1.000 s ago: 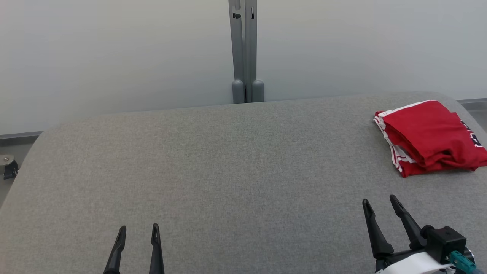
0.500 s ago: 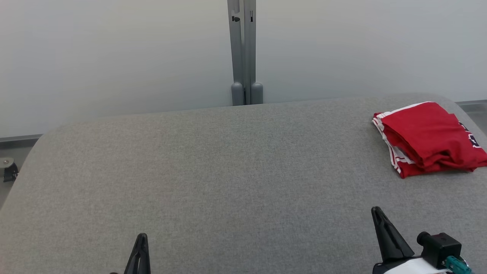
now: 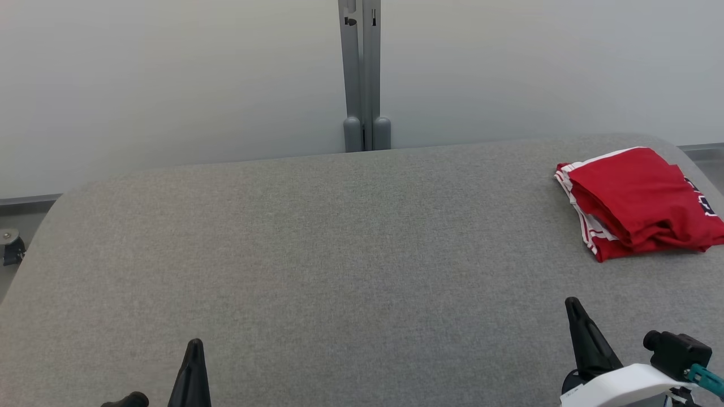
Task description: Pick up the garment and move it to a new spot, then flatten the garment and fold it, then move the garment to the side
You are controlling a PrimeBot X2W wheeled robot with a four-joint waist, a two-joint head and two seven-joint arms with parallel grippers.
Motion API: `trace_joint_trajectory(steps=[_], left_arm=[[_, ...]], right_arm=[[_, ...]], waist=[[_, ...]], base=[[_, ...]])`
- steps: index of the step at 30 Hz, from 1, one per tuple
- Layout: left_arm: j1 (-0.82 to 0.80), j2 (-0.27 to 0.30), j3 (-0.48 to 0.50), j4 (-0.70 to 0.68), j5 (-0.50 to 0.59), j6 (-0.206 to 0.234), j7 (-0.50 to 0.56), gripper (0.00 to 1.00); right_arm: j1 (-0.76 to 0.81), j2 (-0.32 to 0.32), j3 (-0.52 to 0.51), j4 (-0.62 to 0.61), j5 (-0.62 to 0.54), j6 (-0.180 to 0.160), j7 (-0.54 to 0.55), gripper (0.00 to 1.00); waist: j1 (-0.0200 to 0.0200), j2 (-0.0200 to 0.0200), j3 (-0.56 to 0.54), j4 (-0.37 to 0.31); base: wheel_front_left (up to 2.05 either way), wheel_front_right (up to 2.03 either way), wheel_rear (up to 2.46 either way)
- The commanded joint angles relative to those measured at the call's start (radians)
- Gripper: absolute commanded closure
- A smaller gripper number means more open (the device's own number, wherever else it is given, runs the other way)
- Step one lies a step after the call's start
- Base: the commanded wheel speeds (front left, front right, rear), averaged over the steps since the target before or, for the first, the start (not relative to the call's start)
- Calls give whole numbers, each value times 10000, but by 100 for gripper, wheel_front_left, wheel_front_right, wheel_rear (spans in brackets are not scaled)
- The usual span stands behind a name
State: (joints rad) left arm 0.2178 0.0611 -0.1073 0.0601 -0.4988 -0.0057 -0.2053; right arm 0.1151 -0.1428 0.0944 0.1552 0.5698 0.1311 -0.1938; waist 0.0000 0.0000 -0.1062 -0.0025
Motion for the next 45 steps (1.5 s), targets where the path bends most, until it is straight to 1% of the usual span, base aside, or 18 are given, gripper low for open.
trace_joint_trajectory(steps=[1,24,45], left_arm=[[-381,109,71,-64,-469,-75,67,100],[-1317,306,398,513,-4016,-432,757,100],[-1978,428,663,907,-6565,-685,1273,100]], right_arm=[[-342,-26,-101,-94,446,-1,90,100],[-982,123,-524,214,3661,-1,855,100],[-1417,229,-835,444,5983,-1,1413,100]], waist=[[0,0,17,1],[0,0,238,6],[0,0,438,10]], base=[[0,0,0],[0,0,0],[0,0,0]])
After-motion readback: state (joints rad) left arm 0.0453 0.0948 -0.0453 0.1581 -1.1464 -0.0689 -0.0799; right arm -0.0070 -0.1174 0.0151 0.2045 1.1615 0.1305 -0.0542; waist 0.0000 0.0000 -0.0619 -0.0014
